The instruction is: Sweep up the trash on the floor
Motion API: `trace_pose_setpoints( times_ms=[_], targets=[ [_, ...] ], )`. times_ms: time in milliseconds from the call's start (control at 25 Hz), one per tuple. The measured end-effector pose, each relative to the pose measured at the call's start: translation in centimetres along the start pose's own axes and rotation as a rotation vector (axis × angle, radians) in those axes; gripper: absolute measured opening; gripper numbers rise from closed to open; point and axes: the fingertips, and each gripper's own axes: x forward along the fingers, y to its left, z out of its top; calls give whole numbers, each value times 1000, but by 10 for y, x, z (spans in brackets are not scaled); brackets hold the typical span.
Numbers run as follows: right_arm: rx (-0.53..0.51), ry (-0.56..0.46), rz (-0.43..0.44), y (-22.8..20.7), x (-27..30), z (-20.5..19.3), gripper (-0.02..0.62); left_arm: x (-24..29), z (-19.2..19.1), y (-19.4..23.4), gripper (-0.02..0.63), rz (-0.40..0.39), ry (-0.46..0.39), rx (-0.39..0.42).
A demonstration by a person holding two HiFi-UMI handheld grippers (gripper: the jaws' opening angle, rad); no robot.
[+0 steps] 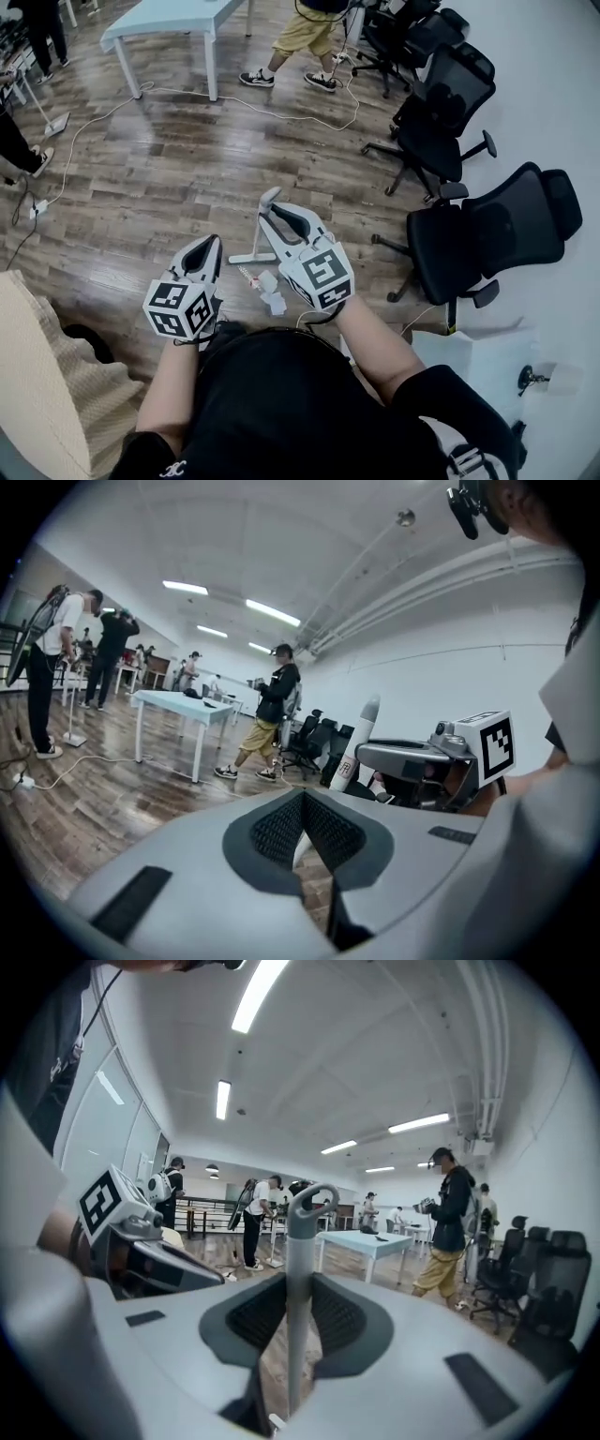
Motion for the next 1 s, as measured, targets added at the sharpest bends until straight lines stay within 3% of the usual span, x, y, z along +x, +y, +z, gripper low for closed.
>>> trace_pose_setpoints(
  times_ms=[280,440,720,880,1000],
  targets=[
    [112,-53,-153,-43,-72,35,94,18,53,-76,-6,-129,-89,-34],
    [161,-62,-238,-68,-120,41,94,27,70,-120,-5,-168,-124,34],
    [210,-67,-343,-91,-182,38,94,37,65,-164,-6,-98,-58,97],
    [218,-75,-393,-92,-203,33,94,33,72,-183,-6,-53,-45,221],
    [218,-92,-421,-92,-217,30,94,32,72,-196,-6,-43,-42,266]
  ],
)
